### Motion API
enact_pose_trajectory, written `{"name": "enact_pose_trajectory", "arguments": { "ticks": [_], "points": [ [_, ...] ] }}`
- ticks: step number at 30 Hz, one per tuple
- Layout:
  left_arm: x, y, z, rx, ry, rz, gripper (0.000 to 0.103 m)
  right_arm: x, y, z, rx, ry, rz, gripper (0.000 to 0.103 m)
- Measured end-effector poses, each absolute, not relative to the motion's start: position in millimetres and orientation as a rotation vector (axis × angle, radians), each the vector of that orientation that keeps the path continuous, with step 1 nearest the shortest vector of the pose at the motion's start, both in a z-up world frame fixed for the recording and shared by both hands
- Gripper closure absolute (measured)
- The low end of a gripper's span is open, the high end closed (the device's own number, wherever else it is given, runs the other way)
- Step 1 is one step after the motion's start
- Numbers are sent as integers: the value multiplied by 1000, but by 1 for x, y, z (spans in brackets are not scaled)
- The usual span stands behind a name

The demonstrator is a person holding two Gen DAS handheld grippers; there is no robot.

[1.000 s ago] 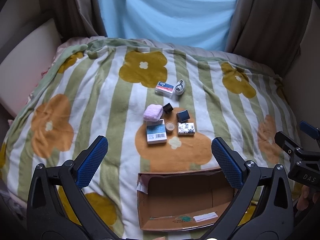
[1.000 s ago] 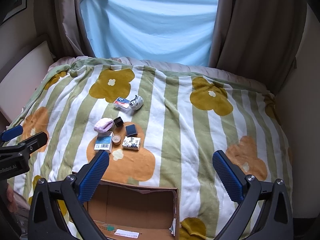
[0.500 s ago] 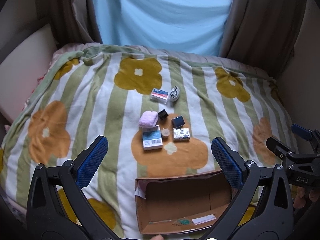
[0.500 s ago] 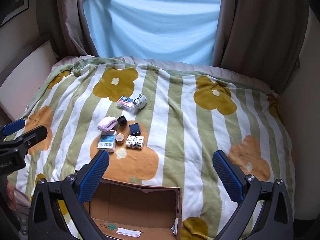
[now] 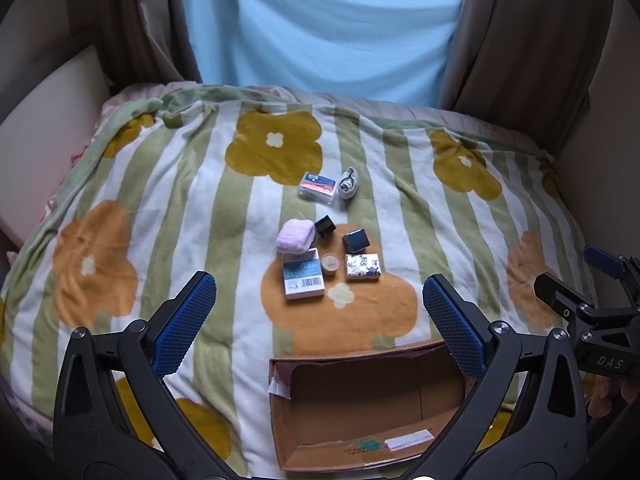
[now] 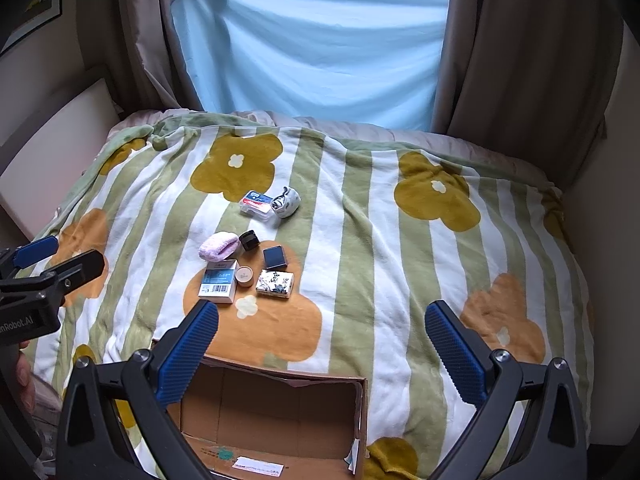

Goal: Organize objects

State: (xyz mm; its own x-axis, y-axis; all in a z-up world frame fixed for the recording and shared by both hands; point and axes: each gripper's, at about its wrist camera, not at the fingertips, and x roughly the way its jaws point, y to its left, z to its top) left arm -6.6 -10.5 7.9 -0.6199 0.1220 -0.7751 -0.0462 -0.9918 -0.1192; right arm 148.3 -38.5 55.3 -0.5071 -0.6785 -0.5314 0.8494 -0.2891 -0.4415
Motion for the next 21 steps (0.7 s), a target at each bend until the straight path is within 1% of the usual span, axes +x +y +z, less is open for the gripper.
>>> {"name": "enact_pose_trajectory", "arguments": {
  "ticks": [8, 21],
  "points": [
    [-14, -17, 7, -1336, -242, 2721, 0, 146, -39, 53, 288, 865, -1950, 1],
    [-17, -23, 3, -1374, -206, 2740, 0, 148, -40, 53, 270, 857, -1970, 1]
  ]
}}
